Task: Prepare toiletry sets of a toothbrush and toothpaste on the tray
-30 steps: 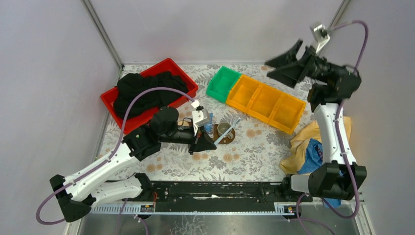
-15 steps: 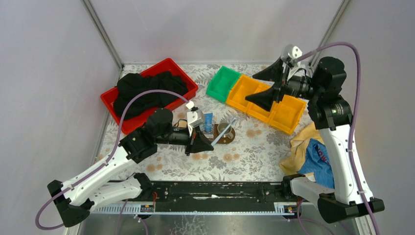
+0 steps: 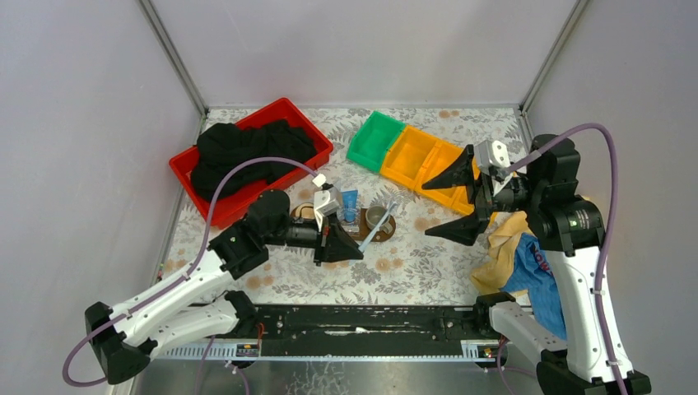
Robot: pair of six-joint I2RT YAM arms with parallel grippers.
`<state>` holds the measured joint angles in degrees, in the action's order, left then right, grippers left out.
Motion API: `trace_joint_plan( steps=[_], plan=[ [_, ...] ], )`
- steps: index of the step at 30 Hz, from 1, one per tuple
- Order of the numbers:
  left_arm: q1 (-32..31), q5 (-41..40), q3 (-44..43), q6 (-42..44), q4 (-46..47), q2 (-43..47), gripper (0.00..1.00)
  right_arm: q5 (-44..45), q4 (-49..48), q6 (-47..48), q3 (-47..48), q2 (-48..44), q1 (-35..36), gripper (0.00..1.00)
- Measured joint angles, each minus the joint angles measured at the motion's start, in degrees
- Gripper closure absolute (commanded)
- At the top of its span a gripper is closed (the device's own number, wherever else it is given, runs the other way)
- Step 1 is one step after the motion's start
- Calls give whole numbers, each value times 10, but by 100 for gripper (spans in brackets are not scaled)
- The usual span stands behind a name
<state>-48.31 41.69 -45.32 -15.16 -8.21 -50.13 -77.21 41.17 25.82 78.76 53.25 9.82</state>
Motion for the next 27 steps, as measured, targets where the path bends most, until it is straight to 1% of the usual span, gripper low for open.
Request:
trace_joint_plan(
  steps=[6,12,19,27],
  plan=[
    [0,11,0,-37,48,-28,100,-6,4,12,-45,13,-1,4],
    [-3,12,-27,-34,44,-76,100,-1,3,9,-82,21,6,9],
    [-8,22,-80,-8,24,-128,100,1,1,10,-85,22,33,25],
    [-8,38,-91,4,5,-148,100,7,1,9,-86,31,48,35]
  ],
)
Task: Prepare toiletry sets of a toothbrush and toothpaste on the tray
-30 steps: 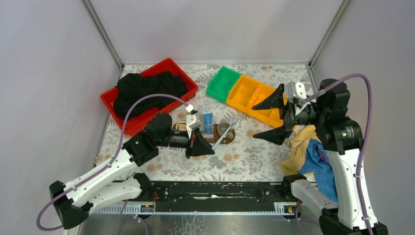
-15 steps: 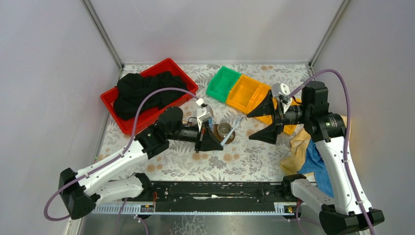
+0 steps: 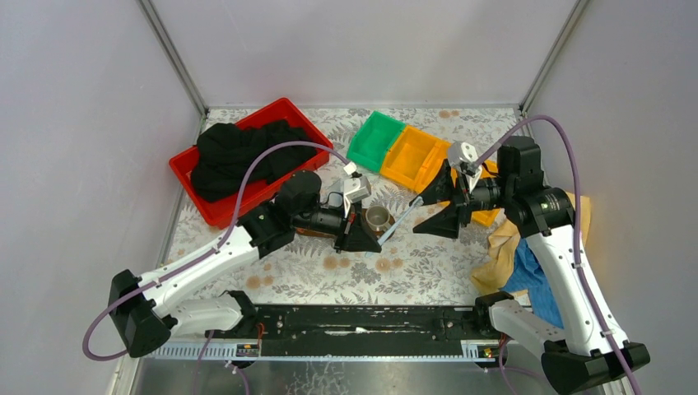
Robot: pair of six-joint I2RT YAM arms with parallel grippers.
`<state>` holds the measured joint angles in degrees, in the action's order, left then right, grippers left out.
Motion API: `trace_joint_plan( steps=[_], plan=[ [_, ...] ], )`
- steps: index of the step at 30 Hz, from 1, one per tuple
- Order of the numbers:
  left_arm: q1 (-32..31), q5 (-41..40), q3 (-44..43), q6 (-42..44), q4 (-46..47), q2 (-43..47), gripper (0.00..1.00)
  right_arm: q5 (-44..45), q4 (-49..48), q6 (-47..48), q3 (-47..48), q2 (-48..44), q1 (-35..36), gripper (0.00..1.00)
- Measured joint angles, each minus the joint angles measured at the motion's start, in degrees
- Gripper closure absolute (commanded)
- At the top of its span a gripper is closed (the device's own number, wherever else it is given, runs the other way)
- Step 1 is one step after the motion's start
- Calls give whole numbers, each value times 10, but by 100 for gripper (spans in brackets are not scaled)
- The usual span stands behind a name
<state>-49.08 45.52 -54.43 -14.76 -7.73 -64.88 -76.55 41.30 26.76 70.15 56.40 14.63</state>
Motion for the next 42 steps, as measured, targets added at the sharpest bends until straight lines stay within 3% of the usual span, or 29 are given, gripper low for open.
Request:
trace_joint_plan(
  steps=[18,24,26,31,33,42],
  plan=[
    [-1,28,-21,18,-24,-19,100,5,-16,-10,-6,15,18,72],
    [-1,30,-21,24,-27,-24,98,0,-20,-22,-10,15,19,99],
    [-1,31,-21,26,-27,-24,87,-1,-20,-23,-10,15,19,100],
    [-1,21,-21,27,-27,-23,31,-6,-21,-23,-10,15,19,100],
    [0,9,-19,23,-28,-14,2,-3,-25,-23,-11,13,20,100],
    [33,-139,16,32,-74,141,0,63,-62,-21,-47,-3,21,100]
  ],
)
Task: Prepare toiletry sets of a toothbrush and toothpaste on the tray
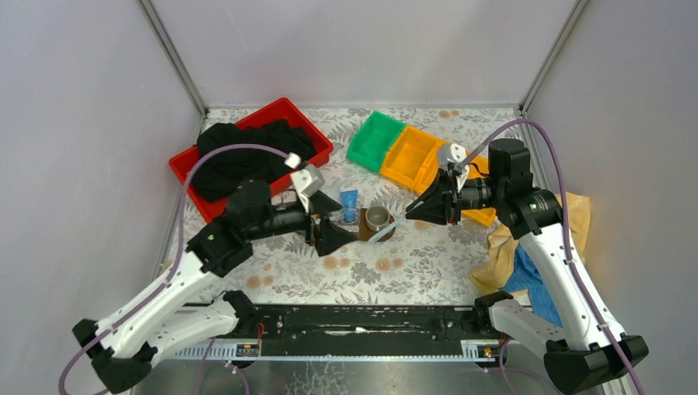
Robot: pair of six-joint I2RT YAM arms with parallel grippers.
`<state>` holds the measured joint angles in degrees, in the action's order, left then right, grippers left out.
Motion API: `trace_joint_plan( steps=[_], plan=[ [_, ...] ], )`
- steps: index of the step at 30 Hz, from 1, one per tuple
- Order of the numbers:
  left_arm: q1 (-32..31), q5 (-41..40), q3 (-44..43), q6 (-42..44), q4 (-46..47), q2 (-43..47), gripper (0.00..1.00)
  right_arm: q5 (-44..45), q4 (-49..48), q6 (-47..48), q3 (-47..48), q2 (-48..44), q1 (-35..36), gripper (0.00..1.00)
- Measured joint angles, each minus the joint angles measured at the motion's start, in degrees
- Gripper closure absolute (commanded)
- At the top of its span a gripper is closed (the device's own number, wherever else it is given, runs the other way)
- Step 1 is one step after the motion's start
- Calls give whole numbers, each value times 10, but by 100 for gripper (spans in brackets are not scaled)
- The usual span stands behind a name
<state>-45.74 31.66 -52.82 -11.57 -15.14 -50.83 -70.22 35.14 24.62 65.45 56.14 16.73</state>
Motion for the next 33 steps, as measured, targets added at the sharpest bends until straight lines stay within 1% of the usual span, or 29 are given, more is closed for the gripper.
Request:
trace_joint_plan(
  steps=[2,4,6,8,11,14,18,24,27,33],
  plan=[
    [19,-72,-7,5,-23,33,0,10,-19,-4,-3,7,3,100],
    [41,-133,-23,7,-42,42,0,27,-39,-7,-3,19,14,100],
    [81,-180,-42,7,-51,40,0,59,-60,-7,-3,33,40,100],
    [132,-217,-55,3,-49,33,0,95,-74,-5,-3,46,72,100],
    [198,-244,-48,-16,-37,23,0,162,-93,2,-3,63,134,100],
    [235,-281,-21,-32,-13,26,0,224,-109,8,-2,74,189,100],
    [241,-335,35,-33,19,53,0,298,-141,6,3,96,234,100],
    [241,-412,111,3,38,92,0,385,-169,7,3,119,255,100],
    [241,-431,140,20,38,96,0,409,-183,7,3,123,259,100],
    [241,-443,144,39,46,87,0,433,-201,5,4,152,264,100]
  ],
)
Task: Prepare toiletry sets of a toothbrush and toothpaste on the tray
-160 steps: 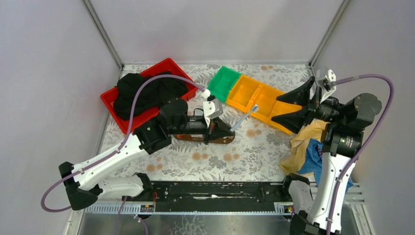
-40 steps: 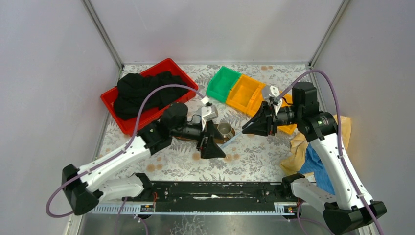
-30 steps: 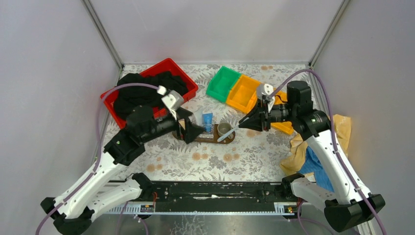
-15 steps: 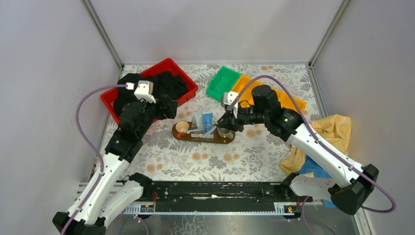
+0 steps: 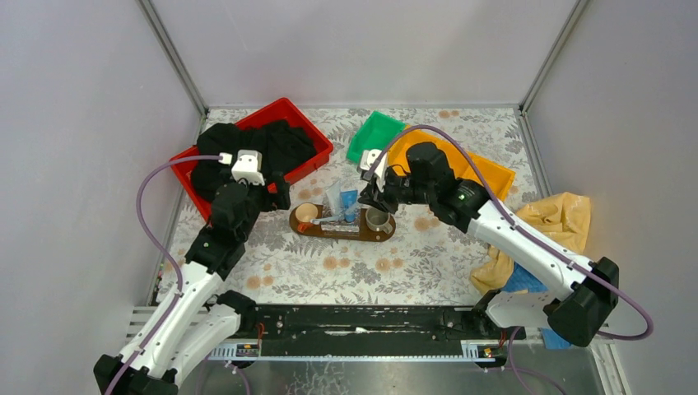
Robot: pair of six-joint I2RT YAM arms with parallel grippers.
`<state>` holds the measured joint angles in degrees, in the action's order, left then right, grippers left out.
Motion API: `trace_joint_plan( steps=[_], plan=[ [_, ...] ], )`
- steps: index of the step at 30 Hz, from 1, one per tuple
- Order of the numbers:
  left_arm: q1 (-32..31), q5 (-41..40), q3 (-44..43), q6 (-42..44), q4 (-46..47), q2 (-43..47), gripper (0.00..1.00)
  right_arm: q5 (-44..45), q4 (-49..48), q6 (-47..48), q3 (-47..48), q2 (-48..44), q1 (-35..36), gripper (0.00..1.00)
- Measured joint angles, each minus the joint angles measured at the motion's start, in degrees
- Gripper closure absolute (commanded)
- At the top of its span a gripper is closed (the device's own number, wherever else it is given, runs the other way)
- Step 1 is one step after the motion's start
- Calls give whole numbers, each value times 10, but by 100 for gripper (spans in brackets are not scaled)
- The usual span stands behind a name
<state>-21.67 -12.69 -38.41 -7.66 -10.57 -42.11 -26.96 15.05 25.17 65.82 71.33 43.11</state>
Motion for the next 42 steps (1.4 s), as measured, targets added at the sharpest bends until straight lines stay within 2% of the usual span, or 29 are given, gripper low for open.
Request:
trace_joint_plan(
  steps=[18,42],
  plan=[
    [3,-2,1,8,8,14,0,18,-38,-6,-11,28,5,100],
    [8,2,3,8,10,14,0,19,-27,-9,-19,13,7,100]
  ],
)
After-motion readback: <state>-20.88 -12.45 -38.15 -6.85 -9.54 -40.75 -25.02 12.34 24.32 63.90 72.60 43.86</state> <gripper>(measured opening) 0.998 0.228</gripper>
